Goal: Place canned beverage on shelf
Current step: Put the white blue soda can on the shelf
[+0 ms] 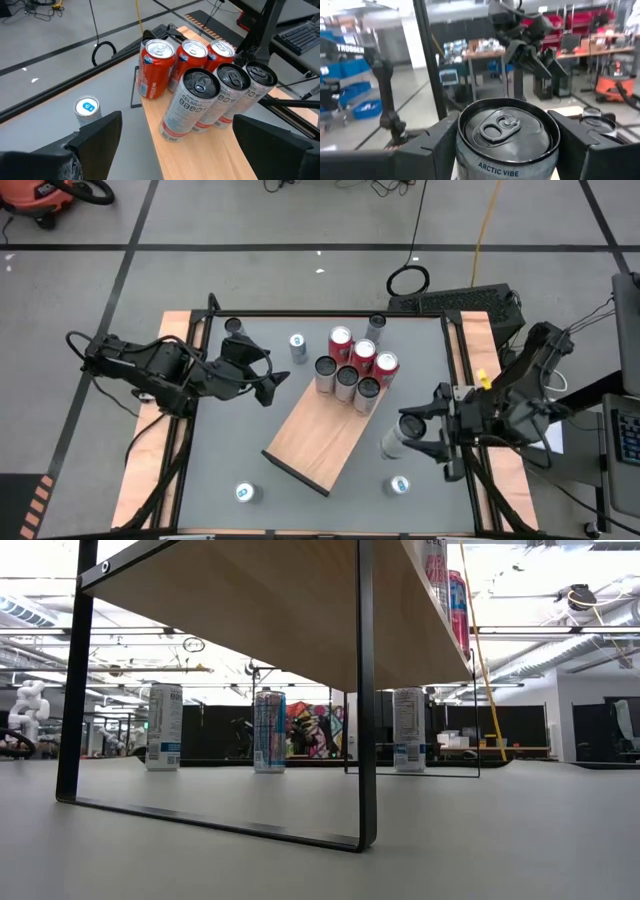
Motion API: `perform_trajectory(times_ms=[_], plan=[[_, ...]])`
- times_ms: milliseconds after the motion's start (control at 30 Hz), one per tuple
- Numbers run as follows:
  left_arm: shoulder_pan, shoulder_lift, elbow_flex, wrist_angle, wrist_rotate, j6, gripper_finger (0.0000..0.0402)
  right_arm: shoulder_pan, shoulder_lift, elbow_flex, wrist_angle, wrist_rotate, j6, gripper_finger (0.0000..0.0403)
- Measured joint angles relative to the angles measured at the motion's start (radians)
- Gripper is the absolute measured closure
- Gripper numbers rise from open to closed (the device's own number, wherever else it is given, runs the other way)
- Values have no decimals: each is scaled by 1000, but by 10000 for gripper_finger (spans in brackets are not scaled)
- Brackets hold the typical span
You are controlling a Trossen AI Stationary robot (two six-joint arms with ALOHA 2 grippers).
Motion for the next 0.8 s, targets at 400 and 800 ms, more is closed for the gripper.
perform_trajectory(times_ms=[400,800], plan=[[0,0,0,0,-3,6,20,-118,174,-27,166,40,-22,179],[0,0,0,0,-3,6,20,-197,281,-27,185,39,40,179]])
